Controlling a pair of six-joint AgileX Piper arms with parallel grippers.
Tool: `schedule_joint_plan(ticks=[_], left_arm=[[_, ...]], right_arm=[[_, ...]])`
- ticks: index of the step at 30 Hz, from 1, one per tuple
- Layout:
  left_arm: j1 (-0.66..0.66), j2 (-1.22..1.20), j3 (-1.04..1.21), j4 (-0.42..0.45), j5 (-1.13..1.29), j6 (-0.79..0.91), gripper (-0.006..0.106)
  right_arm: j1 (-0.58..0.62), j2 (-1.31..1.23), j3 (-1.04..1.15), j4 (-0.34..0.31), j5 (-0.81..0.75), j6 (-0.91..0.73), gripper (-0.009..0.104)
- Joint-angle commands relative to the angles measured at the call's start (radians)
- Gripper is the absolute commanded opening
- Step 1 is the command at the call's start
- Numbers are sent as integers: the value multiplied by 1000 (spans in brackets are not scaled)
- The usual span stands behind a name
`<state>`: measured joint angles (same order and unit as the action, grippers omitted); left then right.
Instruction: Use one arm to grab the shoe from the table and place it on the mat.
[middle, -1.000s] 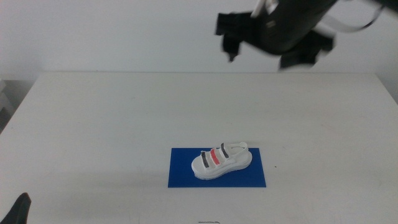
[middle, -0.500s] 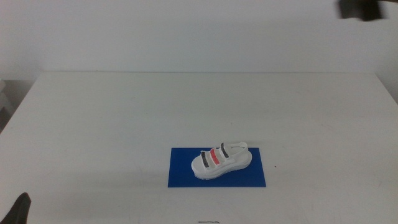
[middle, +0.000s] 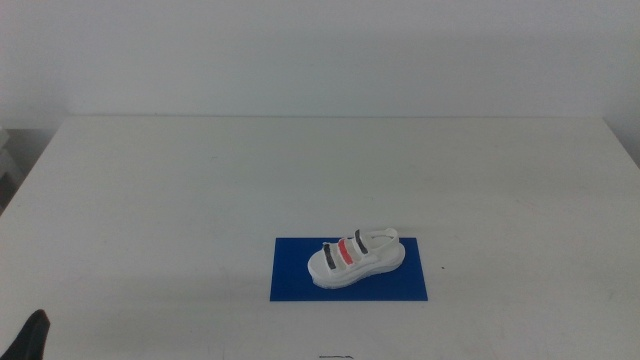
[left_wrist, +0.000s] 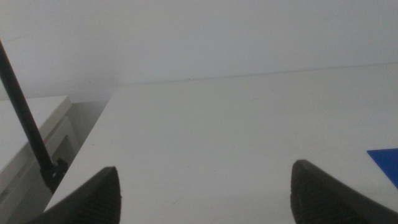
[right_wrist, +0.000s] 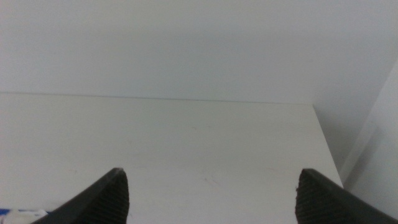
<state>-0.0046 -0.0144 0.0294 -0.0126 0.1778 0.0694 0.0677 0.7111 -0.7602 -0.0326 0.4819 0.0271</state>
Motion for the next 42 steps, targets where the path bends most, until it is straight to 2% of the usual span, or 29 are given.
schedule_joint_plan(ticks=[1,7,23,38,42], left_arm=[[-1,-19,-3,-9,-83,-15,94],[-1,-19,-3,-9,-83,-15,94],[-1,-19,-3,-9,-83,-15,94],[-1,-15,-3,-9,-83,-15,94],[-1,-15,-3,-9,-83,-15,94]], right_arm=[[-31,-67,92,88,-205,-119,82],[-32,-245,349,98,-391,-245,82],[-32,-747,685,98,-273,-242,82],[-32,-744,773,95,-235,-242,82],[-32,-744,771,89,-177,-242,82]])
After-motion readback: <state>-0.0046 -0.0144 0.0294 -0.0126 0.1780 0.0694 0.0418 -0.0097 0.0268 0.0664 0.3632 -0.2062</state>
